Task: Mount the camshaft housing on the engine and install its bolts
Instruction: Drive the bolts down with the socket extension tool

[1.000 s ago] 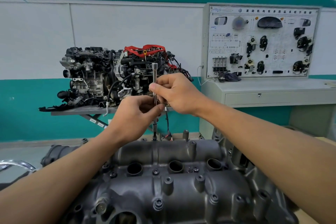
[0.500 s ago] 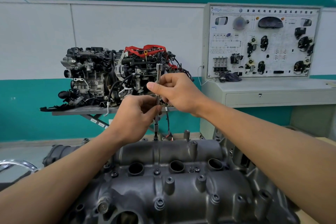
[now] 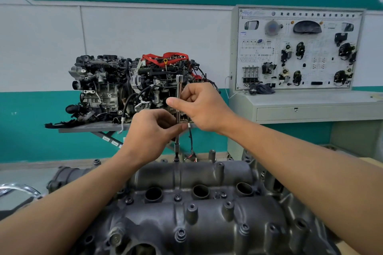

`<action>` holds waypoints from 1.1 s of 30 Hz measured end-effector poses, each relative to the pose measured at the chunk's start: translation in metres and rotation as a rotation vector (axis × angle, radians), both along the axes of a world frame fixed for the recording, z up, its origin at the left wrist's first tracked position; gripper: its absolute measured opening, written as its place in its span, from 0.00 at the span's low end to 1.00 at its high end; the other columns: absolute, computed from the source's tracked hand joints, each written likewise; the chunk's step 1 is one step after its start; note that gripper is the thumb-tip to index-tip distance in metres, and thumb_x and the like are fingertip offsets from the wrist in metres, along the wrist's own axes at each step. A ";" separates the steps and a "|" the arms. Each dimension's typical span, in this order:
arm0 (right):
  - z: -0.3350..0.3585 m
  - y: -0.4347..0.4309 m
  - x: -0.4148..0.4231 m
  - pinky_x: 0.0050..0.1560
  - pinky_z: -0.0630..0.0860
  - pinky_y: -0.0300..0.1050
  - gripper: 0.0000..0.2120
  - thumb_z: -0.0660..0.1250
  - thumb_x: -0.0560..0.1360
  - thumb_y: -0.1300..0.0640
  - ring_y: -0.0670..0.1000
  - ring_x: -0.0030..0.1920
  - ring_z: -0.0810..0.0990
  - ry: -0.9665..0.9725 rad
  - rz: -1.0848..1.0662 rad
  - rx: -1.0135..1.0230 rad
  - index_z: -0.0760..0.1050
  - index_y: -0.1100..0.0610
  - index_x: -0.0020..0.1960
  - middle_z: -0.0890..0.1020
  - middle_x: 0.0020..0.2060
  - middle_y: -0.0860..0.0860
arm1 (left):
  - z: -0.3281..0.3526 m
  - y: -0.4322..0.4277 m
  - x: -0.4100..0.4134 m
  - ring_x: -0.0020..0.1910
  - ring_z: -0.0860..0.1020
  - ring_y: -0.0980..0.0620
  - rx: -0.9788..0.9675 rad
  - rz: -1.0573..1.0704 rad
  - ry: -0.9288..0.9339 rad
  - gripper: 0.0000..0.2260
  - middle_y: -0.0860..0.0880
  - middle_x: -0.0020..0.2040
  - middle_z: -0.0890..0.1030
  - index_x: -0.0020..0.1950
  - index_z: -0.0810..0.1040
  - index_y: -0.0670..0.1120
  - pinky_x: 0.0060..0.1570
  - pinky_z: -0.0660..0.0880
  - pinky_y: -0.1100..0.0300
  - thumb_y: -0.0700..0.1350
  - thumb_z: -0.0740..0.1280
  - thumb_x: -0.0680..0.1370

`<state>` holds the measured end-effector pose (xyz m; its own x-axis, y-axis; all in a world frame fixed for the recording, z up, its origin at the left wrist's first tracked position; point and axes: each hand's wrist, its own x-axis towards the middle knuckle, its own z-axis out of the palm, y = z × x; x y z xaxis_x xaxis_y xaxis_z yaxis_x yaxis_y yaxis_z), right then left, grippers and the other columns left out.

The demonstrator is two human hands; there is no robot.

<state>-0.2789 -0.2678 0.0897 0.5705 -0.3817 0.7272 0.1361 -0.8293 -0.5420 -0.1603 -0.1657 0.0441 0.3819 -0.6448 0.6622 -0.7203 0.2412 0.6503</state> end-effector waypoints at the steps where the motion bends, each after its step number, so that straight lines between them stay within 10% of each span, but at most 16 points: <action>1: -0.001 0.000 0.001 0.27 0.66 0.34 0.17 0.75 0.73 0.53 0.42 0.22 0.64 -0.010 -0.007 0.003 0.72 0.58 0.34 0.67 0.21 0.42 | 0.001 0.000 0.000 0.35 0.84 0.47 0.000 -0.001 0.003 0.08 0.47 0.34 0.85 0.39 0.82 0.46 0.37 0.82 0.54 0.47 0.78 0.70; 14: 0.003 0.001 -0.003 0.33 0.67 0.45 0.13 0.64 0.81 0.59 0.53 0.29 0.66 0.143 0.124 0.069 0.77 0.68 0.44 0.73 0.27 0.56 | -0.001 0.000 0.001 0.46 0.85 0.56 0.119 -0.165 -0.082 0.08 0.50 0.44 0.87 0.55 0.81 0.44 0.53 0.82 0.54 0.37 0.63 0.82; 24: 0.000 0.002 0.001 0.27 0.65 0.32 0.13 0.73 0.75 0.51 0.42 0.22 0.63 0.061 0.014 0.045 0.74 0.59 0.41 0.68 0.18 0.42 | -0.005 -0.007 0.008 0.28 0.80 0.58 0.059 -0.012 -0.068 0.07 0.48 0.32 0.84 0.38 0.82 0.45 0.31 0.77 0.66 0.44 0.78 0.71; 33: 0.001 0.002 -0.005 0.31 0.68 0.39 0.14 0.62 0.82 0.59 0.50 0.27 0.68 0.197 0.120 0.038 0.76 0.71 0.46 0.75 0.28 0.54 | -0.006 -0.005 0.013 0.45 0.86 0.48 0.140 -0.171 -0.026 0.06 0.46 0.44 0.87 0.54 0.83 0.43 0.51 0.83 0.47 0.37 0.68 0.79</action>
